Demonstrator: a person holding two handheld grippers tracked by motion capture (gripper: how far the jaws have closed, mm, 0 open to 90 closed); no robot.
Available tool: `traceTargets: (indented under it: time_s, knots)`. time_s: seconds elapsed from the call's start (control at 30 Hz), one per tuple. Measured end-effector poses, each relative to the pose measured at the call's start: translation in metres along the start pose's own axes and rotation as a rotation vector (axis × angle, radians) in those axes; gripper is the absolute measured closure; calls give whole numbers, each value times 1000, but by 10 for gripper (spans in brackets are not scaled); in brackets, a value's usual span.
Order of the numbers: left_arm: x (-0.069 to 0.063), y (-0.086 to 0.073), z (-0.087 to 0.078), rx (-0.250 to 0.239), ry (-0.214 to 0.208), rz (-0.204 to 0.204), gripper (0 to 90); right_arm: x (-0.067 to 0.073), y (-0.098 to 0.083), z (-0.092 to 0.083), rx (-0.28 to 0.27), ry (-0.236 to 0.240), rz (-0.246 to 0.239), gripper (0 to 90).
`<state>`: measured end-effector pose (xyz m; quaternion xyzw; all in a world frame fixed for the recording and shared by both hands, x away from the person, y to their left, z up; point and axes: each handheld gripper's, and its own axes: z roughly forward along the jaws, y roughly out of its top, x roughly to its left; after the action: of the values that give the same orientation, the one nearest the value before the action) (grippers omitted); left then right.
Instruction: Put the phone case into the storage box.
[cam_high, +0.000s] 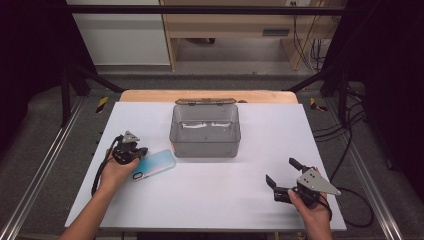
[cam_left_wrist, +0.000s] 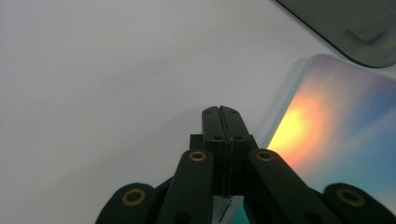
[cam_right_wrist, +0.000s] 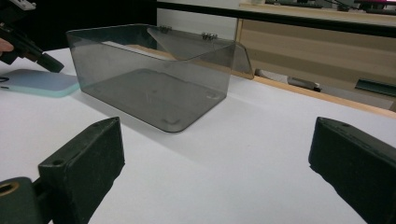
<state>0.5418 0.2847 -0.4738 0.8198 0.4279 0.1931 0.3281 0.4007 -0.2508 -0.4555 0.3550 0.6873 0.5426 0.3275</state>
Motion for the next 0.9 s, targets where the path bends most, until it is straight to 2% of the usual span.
traceTargets:
  time_s: [0.2,0.33,0.37,0.47,0.57,0.77,0.83,0.9]
  knots:
    - [-7,-2,-3,5,-30,22,900,0,0,-1,-1,1,2,37]
    - [-15,-6,-7,0,-53,30,900,0,0,-1,2,3,1,37]
    - [-20,-7,-8,4,-59,46,900,0,0,0,2,5,0,37]
    - [-23,-5,-7,9,-57,52,900,1,0,0,5,7,-1,37]
    - [-25,3,1,10,-60,64,900,1,0,0,6,8,-3,37]
    - [-30,6,4,6,-70,71,900,0,0,-2,3,4,2,37]
    - [-34,4,2,4,-83,68,900,-1,-1,-2,1,3,6,37]
    - [-45,1,0,-2,-98,94,900,-1,-1,-2,2,3,5,37]
